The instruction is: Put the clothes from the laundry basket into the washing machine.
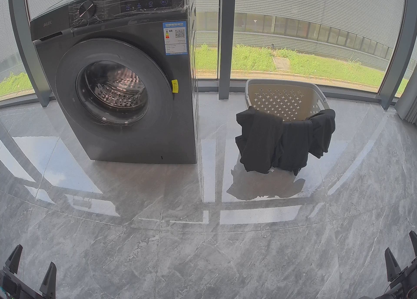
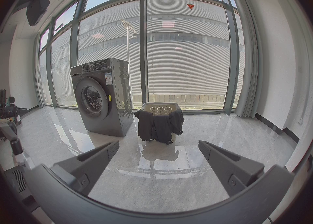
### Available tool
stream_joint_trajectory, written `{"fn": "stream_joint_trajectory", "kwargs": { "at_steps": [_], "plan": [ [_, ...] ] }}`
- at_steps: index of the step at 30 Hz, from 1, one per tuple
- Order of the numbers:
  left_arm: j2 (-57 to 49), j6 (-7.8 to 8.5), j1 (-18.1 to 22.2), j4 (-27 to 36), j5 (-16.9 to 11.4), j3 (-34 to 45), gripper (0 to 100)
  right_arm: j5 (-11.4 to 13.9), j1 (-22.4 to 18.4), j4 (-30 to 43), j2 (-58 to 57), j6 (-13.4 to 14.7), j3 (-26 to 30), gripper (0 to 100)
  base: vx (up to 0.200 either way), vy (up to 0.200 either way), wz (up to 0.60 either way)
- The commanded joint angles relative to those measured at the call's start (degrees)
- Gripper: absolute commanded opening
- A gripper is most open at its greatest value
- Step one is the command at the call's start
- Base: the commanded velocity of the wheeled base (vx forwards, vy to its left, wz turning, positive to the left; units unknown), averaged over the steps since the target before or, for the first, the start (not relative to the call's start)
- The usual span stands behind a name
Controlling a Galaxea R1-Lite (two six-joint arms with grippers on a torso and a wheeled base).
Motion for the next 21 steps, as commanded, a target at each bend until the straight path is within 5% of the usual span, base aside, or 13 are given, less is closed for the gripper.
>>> {"fn": "stream_joint_trajectory", "kwargs": {
  "at_steps": [1, 17, 21],
  "plan": [
    [-1.04, -0.01, 0.0, -0.08, -0.02, 0.92, 100, 0.04, 0.06, -0.02, -0.93, -0.02, 1.01, 100, 0.0, 0.0, 0.0],
    [-1.04, -0.01, -0.09, 0.01, -0.19, 0.84, 100, 0.04, -0.03, -0.02, -0.93, -0.02, 1.01, 100, 0.0, 0.0, 0.0],
    [-1.04, -1.06, -0.09, -0.08, 0.25, 0.84, 100, 0.04, 0.06, -0.02, -0.93, -0.02, 1.01, 100, 0.2, 0.0, 0.0]
  ]
}}
